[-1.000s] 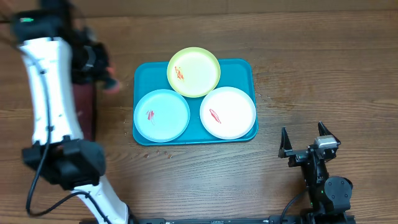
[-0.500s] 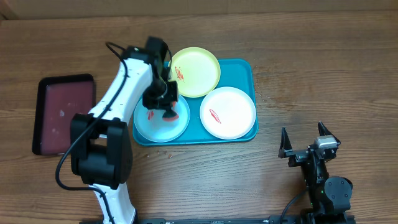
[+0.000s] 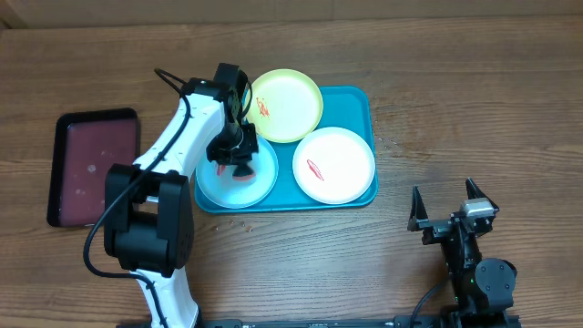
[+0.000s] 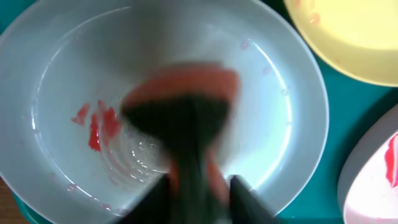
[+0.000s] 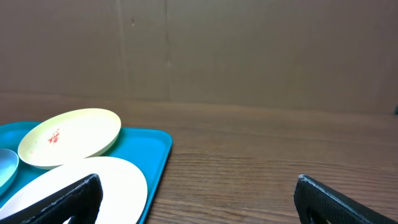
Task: Clean dirty plates on tray and stack at the side
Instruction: 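Move the right gripper to the light blue plate rim and grip it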
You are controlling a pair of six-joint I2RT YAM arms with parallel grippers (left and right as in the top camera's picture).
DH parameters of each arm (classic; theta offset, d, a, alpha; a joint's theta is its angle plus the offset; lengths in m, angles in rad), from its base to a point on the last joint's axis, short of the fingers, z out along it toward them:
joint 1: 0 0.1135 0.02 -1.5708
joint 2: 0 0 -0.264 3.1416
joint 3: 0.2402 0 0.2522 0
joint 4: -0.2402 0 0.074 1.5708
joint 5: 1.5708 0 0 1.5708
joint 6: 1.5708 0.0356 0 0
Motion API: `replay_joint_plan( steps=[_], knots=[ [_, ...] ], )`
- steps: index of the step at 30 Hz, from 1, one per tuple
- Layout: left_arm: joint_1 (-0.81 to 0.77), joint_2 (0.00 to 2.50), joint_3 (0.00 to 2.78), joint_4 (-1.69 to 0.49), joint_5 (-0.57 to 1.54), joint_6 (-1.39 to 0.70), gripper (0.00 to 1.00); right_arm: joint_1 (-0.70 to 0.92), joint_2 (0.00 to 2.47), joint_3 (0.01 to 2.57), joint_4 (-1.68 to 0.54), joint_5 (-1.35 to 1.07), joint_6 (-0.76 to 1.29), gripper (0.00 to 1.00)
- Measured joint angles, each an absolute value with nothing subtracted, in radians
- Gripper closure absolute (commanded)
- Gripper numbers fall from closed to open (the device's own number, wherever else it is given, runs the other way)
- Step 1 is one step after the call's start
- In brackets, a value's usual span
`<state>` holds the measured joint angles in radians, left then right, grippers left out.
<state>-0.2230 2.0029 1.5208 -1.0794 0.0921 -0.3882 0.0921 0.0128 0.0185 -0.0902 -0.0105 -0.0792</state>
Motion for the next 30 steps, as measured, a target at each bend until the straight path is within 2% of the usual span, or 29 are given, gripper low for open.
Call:
replay_joint_plan(
  steps=[2, 4, 30],
  knots=[
    [-0.223, 2.003, 1.521, -1.076, 0.092, -0.391, 0.34, 0.092, 0.013, 0.019, -0.091, -0.011, -0.079, 0.00],
    [-0.227, 2.003, 1.521, -1.076, 0.089, -0.389, 0.00, 0.092, 0.013, 0.019, -0.090, -0.010, -0.080, 0.00],
    [-0.229, 2.003, 1.521, -1.069, 0.085, -0.393, 0.00, 0.092, 0.013, 0.019, -0.090, -0.010, -0.079, 0.00]
  ],
)
